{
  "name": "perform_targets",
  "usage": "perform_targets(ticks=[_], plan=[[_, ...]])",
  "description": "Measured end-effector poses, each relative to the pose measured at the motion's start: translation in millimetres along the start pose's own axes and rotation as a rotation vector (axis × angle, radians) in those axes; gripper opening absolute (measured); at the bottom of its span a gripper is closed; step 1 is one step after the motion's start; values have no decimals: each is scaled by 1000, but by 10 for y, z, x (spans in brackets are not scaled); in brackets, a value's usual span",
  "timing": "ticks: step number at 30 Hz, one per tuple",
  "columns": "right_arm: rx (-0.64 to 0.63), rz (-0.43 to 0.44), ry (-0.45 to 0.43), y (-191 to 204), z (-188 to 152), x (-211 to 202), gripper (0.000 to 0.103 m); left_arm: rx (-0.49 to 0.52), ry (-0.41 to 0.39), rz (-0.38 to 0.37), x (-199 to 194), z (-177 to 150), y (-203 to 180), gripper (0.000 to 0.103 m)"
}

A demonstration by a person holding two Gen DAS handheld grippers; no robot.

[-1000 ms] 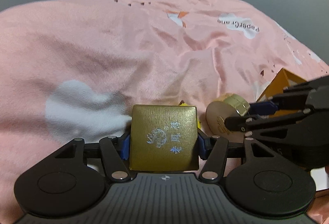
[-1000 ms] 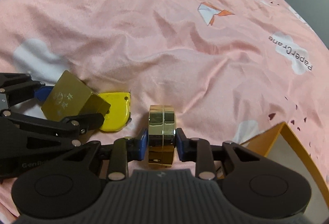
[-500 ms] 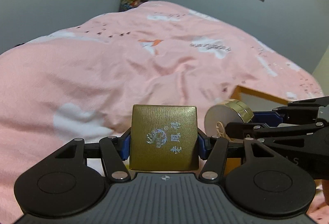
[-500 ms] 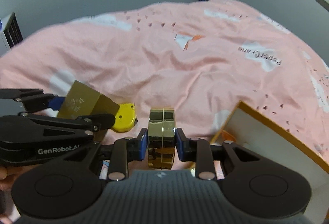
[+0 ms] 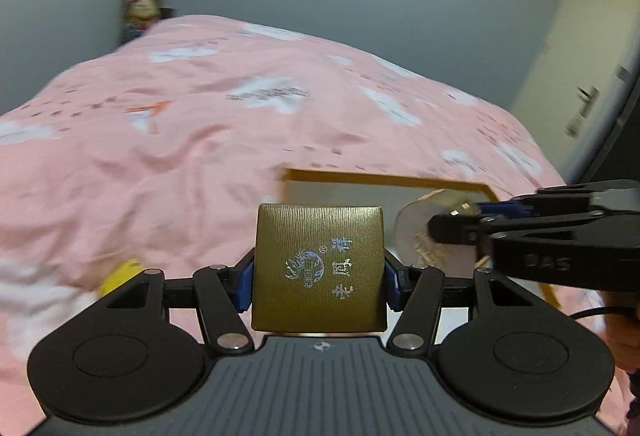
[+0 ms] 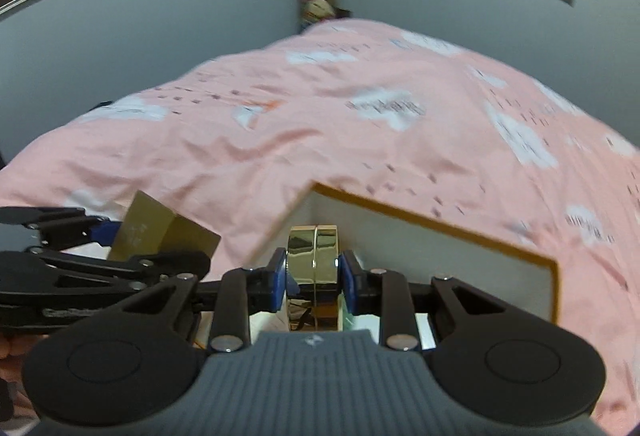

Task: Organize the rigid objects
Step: 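Carry the gold jar and gold square box over the orange box, then lower both gold items into the box and open both tools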

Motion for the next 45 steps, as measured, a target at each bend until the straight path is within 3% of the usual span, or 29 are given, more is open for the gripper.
perform_targets(ticks=[4,9,13,20,26,37,45], plan=[[58,-57,54,-323,-192,56,27,80,34,-38,201,-10,-307,68],[140,-118,127,-740,-423,157,27,103,157,-121,558,-98,-590,68],[167,-117,202,-988,-574,279,27,131,226,-115,779,-175,-707,68],[159,-127,267,-1121,-752,426,27,137,358,-150,1081,-295,-792,68],[159,-91,292,-1063,-813,576,27,71,461,-119,1274,-406,-662,68],[180,-70,320,-1028,-864,706,27,116,485,-112,1311,-415,-682,68],[199,-70,328,-1045,-892,741,27,82,492,-137,1288,-421,-611,82]])
Point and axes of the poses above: each gripper's, at about its wrist camera, not at the fingertips, and x roughly the way its jaws point, y to its left, z to its top, the point moved 4 cm from there along x, roughly the way its jaws point, and after that the axes turned 4 degrees about -z, right-handed, at the moved point
